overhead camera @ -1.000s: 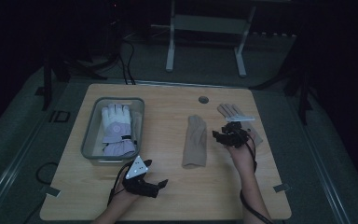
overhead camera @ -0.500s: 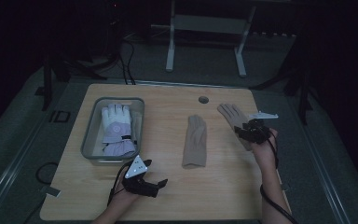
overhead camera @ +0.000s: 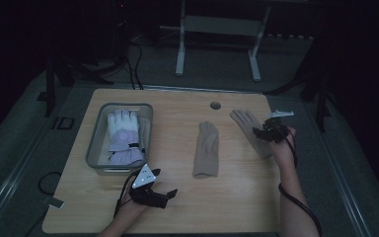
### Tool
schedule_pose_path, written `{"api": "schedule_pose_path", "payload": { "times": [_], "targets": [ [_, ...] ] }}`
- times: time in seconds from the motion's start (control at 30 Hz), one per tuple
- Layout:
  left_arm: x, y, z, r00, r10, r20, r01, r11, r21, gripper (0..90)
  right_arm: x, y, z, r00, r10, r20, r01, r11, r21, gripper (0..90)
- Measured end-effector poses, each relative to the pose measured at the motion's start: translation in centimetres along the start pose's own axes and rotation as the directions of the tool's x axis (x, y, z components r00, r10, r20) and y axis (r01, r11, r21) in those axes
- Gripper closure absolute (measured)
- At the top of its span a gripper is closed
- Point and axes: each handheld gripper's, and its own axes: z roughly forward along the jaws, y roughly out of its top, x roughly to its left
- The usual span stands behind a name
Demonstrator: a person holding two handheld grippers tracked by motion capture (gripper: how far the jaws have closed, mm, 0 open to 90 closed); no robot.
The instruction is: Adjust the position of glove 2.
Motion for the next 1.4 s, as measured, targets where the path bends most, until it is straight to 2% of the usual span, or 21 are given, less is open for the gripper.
{"api": "schedule_pose_path", "payload": {
  "times": [0.2,0.3,0.4,0.5,0.57,0.6,0.7,0.8,0.83,1.03,1.1,1.17,1.4],
  "targets": [
    [0.0,0.0,-0.1,1.0000,-0.004,0.002,0.004,1.0000,0.000,2.5,-0.5,0.3,2.1,1.0000,-0.004,0.002,0.004,0.999,0.040,42.8],
    [0.0,0.0,-0.1,1.0000,-0.008,0.002,0.008,1.0000,0.000,2.5,-0.6,0.2,3.1,0.9986,-0.045,0.026,0.043,0.996,0.073,42.8],
    [0.1,0.0,-0.1,0.9999,-0.010,0.002,0.010,1.0000,0.001,2.5,-0.9,-0.1,3.8,0.9989,-0.042,0.019,0.040,0.994,0.099,44.1],
    [0.1,0.0,-0.1,0.9999,-0.013,0.003,0.013,0.9999,0.004,2.5,-1.2,-0.7,4.3,0.9995,-0.021,-0.022,0.023,0.993,0.112,50.7],
    [0.1,0.0,-0.1,0.9999,-0.012,0.003,0.012,0.9999,0.003,2.5,-1.4,-0.8,4.3,0.9984,0.016,-0.055,-0.009,0.993,0.117,59.8],
    [0.1,0.0,-0.1,0.9999,-0.012,0.002,0.012,0.9999,0.003,2.5,-1.3,-0.9,4.3,0.9986,0.013,-0.051,-0.007,0.993,0.116,63.0],
    [0.1,0.0,-0.1,0.9999,-0.012,0.000,0.012,0.9999,0.000,2.5,-1.0,-0.9,4.1,0.9971,0.057,-0.050,-0.050,0.991,0.125,75.5],
    [0.1,0.0,-0.1,0.9999,-0.013,0.000,0.013,0.9999,0.003,2.5,-0.3,-0.9,3.9,0.9959,0.087,-0.024,-0.083,0.988,0.131,79.7],
    [0.1,0.0,-0.1,0.9999,-0.014,0.000,0.014,0.9999,0.002,2.5,0.0,-0.9,3.8,0.9960,0.086,-0.022,-0.083,0.988,0.129,80.2],
    [0.1,0.0,-0.1,0.9999,-0.015,-0.001,0.015,0.9999,0.001,2.5,1.1,-0.8,2.5,0.9852,0.171,-0.012,-0.169,0.981,0.091,81.5],
    [0.1,0.0,-0.1,0.9999,-0.011,-0.007,0.011,0.9999,0.000,2.5,1.4,-1.0,1.9,0.9837,0.178,-0.023,-0.176,0.982,0.072,81.6],
    [0.0,0.0,-0.1,0.9999,-0.010,-0.005,0.010,1.0000,-0.001,2.5,1.6,-1.2,1.3,0.9769,0.210,-0.038,-0.208,0.977,0.047,81.6],
    [0.0,0.0,0.0,1.0000,-0.009,-0.001,0.009,1.0000,0.000,2.5,2.8,-1.0,-1.3,0.9732,0.229,0.022,-0.229,0.973,-0.018,81.6]
  ]
}}
